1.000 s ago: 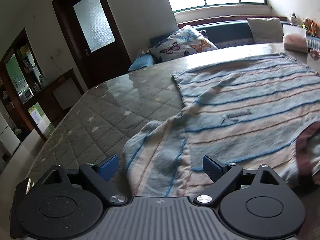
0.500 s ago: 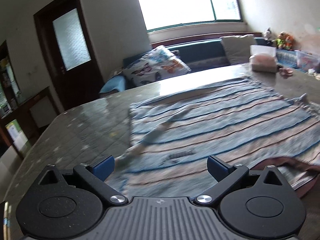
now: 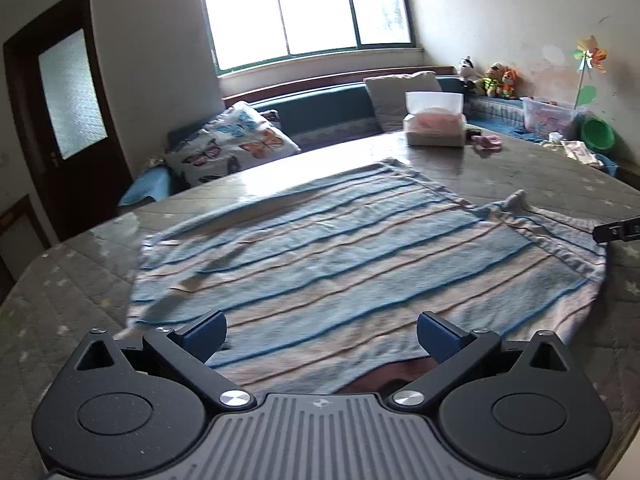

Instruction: Fold clothes

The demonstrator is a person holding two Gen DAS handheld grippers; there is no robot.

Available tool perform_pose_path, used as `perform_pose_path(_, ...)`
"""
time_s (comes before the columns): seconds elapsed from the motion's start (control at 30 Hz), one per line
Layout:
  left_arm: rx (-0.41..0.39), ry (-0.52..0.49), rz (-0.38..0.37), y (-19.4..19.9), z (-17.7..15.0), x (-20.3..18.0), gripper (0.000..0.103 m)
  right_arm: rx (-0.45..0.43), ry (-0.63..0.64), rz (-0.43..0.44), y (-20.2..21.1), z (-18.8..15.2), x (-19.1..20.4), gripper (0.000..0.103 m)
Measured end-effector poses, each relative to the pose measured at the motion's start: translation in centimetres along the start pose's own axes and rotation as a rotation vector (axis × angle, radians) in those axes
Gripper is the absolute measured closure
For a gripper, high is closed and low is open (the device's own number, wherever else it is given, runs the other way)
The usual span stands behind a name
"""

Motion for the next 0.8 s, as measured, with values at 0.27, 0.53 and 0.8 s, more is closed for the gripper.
perform_pose_path(0.27,0.012,-0.012,-0.031,-0.7,-0.3,-1.1,0.000,-0.063,-0.002,0.041,1.9,1.0,0.6,0.097)
perform_pose_path(0.53,0.028,0.004,-0.029,-0.8,-0.9,-0.5,0.000,-0.136,0.117,0.171,5.5,2.1,5.4,0.097)
perform_pose_path(0.8,0.024,0.017,-0.027,-0.6,-1.1,-0.1,0.000,-0.105,0.232,0.282,4.9,1.7,10.8,0.097)
Point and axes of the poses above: each gripper's, at about its wrist camera, not at the fingertips, and y roughly against the way its jaws point, x to its left, z to its top, the point moved 3 cm from there along -y, roughly the way its jaws point, and after that the axes turned 13 degrees about x, right-handed, at the moved point
